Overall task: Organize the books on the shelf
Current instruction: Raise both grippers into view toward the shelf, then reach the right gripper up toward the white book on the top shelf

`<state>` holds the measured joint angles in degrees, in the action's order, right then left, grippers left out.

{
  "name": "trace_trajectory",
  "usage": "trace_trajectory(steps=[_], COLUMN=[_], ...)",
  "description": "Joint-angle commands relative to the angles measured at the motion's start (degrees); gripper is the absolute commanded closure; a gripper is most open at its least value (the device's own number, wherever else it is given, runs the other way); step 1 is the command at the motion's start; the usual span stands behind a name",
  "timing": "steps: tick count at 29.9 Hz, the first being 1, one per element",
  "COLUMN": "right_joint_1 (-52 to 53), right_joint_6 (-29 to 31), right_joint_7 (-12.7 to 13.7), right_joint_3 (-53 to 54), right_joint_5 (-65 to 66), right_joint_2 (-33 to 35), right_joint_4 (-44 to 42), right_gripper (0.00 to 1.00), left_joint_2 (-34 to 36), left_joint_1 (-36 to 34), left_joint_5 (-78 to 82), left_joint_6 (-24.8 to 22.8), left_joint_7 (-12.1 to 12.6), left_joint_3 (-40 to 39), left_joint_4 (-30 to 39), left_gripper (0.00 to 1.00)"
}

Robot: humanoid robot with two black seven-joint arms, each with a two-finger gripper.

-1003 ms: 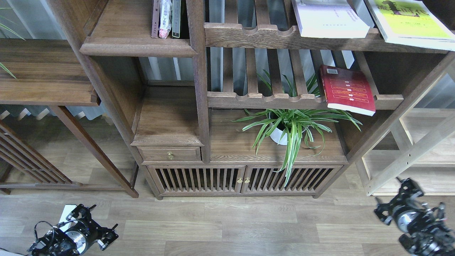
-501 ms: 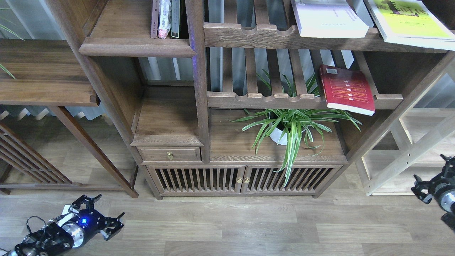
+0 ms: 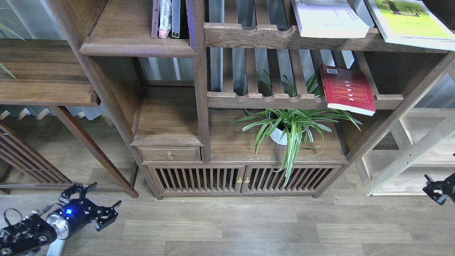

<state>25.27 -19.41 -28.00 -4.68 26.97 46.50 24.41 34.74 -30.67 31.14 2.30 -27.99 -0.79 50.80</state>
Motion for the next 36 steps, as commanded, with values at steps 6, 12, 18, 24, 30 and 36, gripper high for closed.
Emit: trace_trajectory(steps=[6, 12, 18, 24, 30, 36], right_joint_1=[-2.16, -2.42, -2.42, -2.33, -1.54, -0.14], right_joint_6=[0.25, 0.34, 0.25, -1.94, -4.14, -6.07], right_joint_7=[0.00, 0.00, 0.00, 0.00, 0.00, 0.00], right_joint_3=[1.69, 3.62, 9.07, 13.72, 18.03, 21.03], right_joint_5=[0.28, 0.37, 2.12, 4.41, 6.43, 6.78], right_joint_2=[7.02, 14.04, 20.29, 26.26, 33.64, 38.14], right_joint_4=[6.26, 13.37, 19.35, 24.89, 33.15, 37.64], right_gripper=[0.00, 0.00, 0.00, 0.00, 0.00, 0.00], left_joint_2=[8.06, 13.07, 16.15, 16.50, 16.24, 15.36], left_joint_1=[0.35, 0.17, 0.08, 0.43, 0.35, 0.43], left_joint_5=[5.68, 7.80, 7.89, 7.89, 7.89, 7.89], left_joint_6=[0.60, 0.60, 0.69, 0.69, 0.77, 0.95], left_joint_7=[-0.01, -0.01, -0.01, -0.01, -0.01, -0.01], left_joint_3=[-2.73, -5.62, -7.74, -7.74, -7.74, -7.74], left_joint_4=[6.14, 12.99, 17.40, 17.40, 17.40, 17.40], left_gripper=[0.00, 0.00, 0.00, 0.00, 0.00, 0.00])
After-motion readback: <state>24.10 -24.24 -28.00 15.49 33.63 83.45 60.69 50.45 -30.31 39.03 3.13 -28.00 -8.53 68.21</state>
